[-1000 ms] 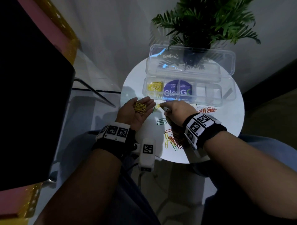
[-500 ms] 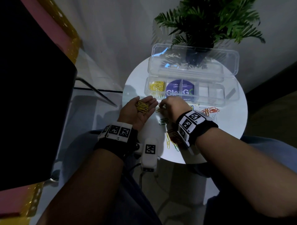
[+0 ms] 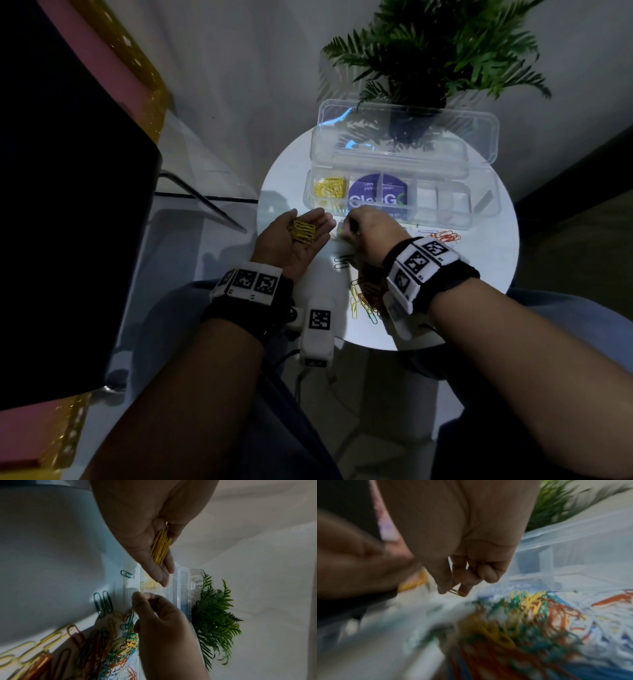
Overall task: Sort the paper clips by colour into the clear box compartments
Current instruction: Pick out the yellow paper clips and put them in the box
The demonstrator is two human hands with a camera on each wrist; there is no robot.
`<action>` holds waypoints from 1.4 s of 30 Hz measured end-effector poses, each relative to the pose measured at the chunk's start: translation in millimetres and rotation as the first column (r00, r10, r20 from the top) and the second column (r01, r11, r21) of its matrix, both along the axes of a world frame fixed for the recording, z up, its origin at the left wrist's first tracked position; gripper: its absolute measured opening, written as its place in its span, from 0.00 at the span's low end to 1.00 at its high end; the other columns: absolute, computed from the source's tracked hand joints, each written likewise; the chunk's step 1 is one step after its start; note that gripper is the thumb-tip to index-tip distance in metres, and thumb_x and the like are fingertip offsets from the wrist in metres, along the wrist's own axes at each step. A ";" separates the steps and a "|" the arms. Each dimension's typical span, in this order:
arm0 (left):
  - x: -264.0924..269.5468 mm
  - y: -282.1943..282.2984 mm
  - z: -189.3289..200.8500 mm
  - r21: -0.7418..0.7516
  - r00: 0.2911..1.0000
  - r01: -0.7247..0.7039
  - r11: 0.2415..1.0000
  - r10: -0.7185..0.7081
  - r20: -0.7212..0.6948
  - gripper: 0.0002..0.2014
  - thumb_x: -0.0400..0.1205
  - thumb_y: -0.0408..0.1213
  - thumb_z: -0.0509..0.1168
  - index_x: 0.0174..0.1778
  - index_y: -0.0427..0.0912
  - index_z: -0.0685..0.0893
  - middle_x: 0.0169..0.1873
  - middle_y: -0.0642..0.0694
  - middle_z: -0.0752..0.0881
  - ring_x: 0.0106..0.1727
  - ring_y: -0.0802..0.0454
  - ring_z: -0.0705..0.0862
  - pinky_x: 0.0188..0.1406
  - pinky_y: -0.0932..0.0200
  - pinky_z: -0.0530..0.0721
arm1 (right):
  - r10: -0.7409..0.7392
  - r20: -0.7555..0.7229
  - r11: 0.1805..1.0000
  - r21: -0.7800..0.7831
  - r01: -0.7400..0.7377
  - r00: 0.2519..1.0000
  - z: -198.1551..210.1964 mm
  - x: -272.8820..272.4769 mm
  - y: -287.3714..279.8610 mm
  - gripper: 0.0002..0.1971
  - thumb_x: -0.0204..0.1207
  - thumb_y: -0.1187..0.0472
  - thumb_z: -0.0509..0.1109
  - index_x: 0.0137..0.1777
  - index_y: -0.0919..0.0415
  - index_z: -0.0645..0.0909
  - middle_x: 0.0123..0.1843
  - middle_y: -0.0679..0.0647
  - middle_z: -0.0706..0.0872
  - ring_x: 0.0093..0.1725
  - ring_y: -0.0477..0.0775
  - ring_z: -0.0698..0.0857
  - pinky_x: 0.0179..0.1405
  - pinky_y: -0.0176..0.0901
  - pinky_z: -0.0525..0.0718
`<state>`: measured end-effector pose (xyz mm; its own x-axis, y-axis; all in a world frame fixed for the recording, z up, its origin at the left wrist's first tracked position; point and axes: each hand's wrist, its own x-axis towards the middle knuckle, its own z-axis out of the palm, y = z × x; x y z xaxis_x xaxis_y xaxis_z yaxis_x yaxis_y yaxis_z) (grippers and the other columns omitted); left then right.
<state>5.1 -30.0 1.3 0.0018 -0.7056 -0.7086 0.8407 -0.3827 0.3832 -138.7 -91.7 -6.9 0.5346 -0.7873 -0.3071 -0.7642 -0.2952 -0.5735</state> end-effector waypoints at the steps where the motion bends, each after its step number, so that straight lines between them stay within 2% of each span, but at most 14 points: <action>1: 0.1 0.0 -0.2 -0.006 1.000 0.000 1.000 0.000 -0.007 0.26 0.88 0.42 0.46 0.40 0.33 0.86 0.34 0.40 0.90 0.34 0.50 0.90 0.35 0.62 0.88 | -0.067 0.088 0.998 0.012 0.066 0.994 3.5 -3.0 -0.8 0.05 0.72 0.70 0.67 0.39 0.60 0.78 0.39 0.52 0.81 0.41 0.55 0.81 0.41 0.39 0.73; 6: -3.7 -0.1 2.0 -0.010 0.999 -0.042 0.999 0.042 -0.013 0.23 0.88 0.40 0.46 0.43 0.32 0.83 0.32 0.39 0.90 0.32 0.49 0.90 0.36 0.60 0.88 | -0.153 0.341 0.988 0.085 0.132 0.928 31.5 -4.4 4.4 0.06 0.75 0.63 0.70 0.38 0.57 0.77 0.31 0.47 0.77 0.29 0.43 0.76 0.28 0.22 0.71; 11: -10.1 0.6 4.7 -0.069 0.997 -0.044 0.997 0.040 -0.068 0.21 0.88 0.37 0.47 0.45 0.29 0.82 0.33 0.38 0.90 0.33 0.48 0.90 0.38 0.56 0.89 | -0.061 0.400 0.998 0.035 0.051 0.915 46.5 11.9 13.3 0.06 0.70 0.69 0.70 0.40 0.58 0.83 0.30 0.44 0.79 0.29 0.38 0.76 0.32 0.25 0.72; 16: -12.6 -0.4 4.7 -0.088 0.994 -0.042 0.995 0.033 -0.100 0.16 0.87 0.31 0.48 0.47 0.30 0.80 0.34 0.39 0.89 0.34 0.50 0.90 0.33 0.63 0.88 | 0.067 0.298 0.998 -0.031 -0.061 0.952 54.7 18.4 16.7 0.05 0.70 0.68 0.73 0.45 0.62 0.87 0.43 0.56 0.90 0.44 0.51 0.85 0.46 0.39 0.81; 20: -15.8 -1.4 10.4 -0.078 0.989 -0.044 0.996 0.032 -0.144 0.19 0.87 0.33 0.47 0.41 0.31 0.81 0.28 0.40 0.87 0.27 0.52 0.87 0.32 0.63 0.87 | 0.071 0.285 0.997 -0.058 -0.057 0.956 57.5 15.8 15.7 0.08 0.73 0.66 0.70 0.50 0.60 0.88 0.48 0.55 0.89 0.47 0.50 0.84 0.47 0.36 0.78; 25: -12.5 -10.6 26.5 -0.066 0.985 -0.126 0.990 0.117 -0.130 0.21 0.88 0.38 0.44 0.50 0.27 0.79 0.51 0.30 0.86 0.40 0.41 0.90 0.43 0.51 0.87 | -0.090 0.370 0.992 -0.044 0.114 0.924 58.1 0.6 12.3 0.05 0.76 0.61 0.70 0.45 0.61 0.87 0.41 0.48 0.83 0.37 0.47 0.80 0.40 0.35 0.76; 28: -1.2 -29.7 32.2 -0.072 0.976 -0.217 0.973 0.214 -0.044 0.19 0.89 0.38 0.44 0.55 0.33 0.79 0.61 0.40 0.82 0.69 0.43 0.79 0.56 0.55 0.82 | -0.148 0.372 0.984 -0.040 0.175 0.917 51.8 -13.3 13.1 0.04 0.74 0.61 0.70 0.42 0.58 0.87 0.37 0.47 0.83 0.32 0.39 0.78 0.39 0.34 0.76; 30: 4.7 -47.2 36.5 -0.089 0.982 -0.146 0.985 0.155 0.105 0.21 0.88 0.40 0.42 0.48 0.34 0.78 0.46 0.41 0.82 0.62 0.43 0.81 0.55 0.57 0.79 | -0.188 0.368 0.978 -0.019 0.210 0.910 46.7 -25.1 14.4 0.04 0.74 0.63 0.71 0.41 0.58 0.87 0.33 0.44 0.82 0.27 0.34 0.78 0.32 0.23 0.72; 32: 7.0 -65.7 36.8 -0.049 0.968 -0.041 0.998 0.052 0.244 0.22 0.88 0.44 0.41 0.41 0.36 0.76 0.38 0.41 0.77 0.42 0.46 0.78 0.48 0.57 0.74 | -0.223 0.360 0.972 0.011 0.234 0.906 40.8 -37.2 16.4 0.03 0.74 0.63 0.72 0.41 0.58 0.87 0.31 0.40 0.80 0.25 0.31 0.77 0.28 0.21 0.72; 34: 4.5 -80.7 37.1 0.003 0.913 0.035 0.999 -0.033 0.406 0.20 0.86 0.46 0.46 0.34 0.41 0.74 0.32 0.44 0.73 0.31 0.50 0.70 0.32 0.59 0.67 | -0.242 0.345 0.968 0.027 0.248 0.907 34.9 -48.2 18.7 0.03 0.74 0.63 0.72 0.41 0.58 0.87 0.31 0.40 0.80 0.25 0.30 0.77 0.27 0.20 0.71; 37: -4.1 -90.1 37.1 0.074 0.778 0.073 0.995 -0.103 0.619 0.14 0.83 0.48 0.57 0.36 0.47 0.80 0.31 0.50 0.76 0.33 0.50 0.72 0.32 0.60 0.68 | -0.249 0.320 0.967 0.037 0.250 0.914 27.3 -61.6 20.6 0.04 0.75 0.63 0.71 0.41 0.59 0.86 0.33 0.46 0.82 0.26 0.30 0.77 0.28 0.19 0.71; 39: -10.3 -92.1 34.5 0.082 0.688 0.120 0.989 -0.143 0.711 0.17 0.81 0.49 0.60 0.55 0.42 0.86 0.42 0.50 0.86 0.44 0.49 0.83 0.43 0.56 0.79 | -0.242 0.260 0.969 0.023 0.245 0.935 23.8 -67.8 20.6 0.05 0.75 0.62 0.70 0.41 0.58 0.87 0.34 0.46 0.83 0.27 0.34 0.78 0.29 0.22 0.70; 40: -12.1 -91.8 34.9 0.096 0.620 0.134 0.986 -0.159 0.768 0.22 0.80 0.51 0.61 0.63 0.39 0.83 0.54 0.47 0.88 0.57 0.47 0.84 0.58 0.51 0.80 | -0.245 0.221 0.969 0.018 0.247 0.944 22.0 -70.5 20.3 0.05 0.76 0.62 0.69 0.42 0.58 0.87 0.35 0.47 0.83 0.29 0.37 0.78 0.30 0.26 0.71; 42: -14.8 -89.2 37.8 0.126 0.470 0.181 0.975 -0.198 0.860 0.25 0.80 0.52 0.61 0.67 0.39 0.81 0.67 0.44 0.81 0.70 0.46 0.78 0.70 0.52 0.73 | -0.240 0.136 0.970 -0.001 0.242 0.961 16.4 -74.6 19.7 0.06 0.76 0.61 0.69 0.46 0.59 0.87 0.40 0.51 0.86 0.36 0.46 0.80 0.38 0.32 0.72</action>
<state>-9.7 -119.2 39.1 0.4852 -0.7571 -0.4374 -0.0051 -0.5027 0.8645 -213.3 -72.0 9.5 0.3638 -0.9025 -0.2305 -0.7306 -0.1231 -0.6716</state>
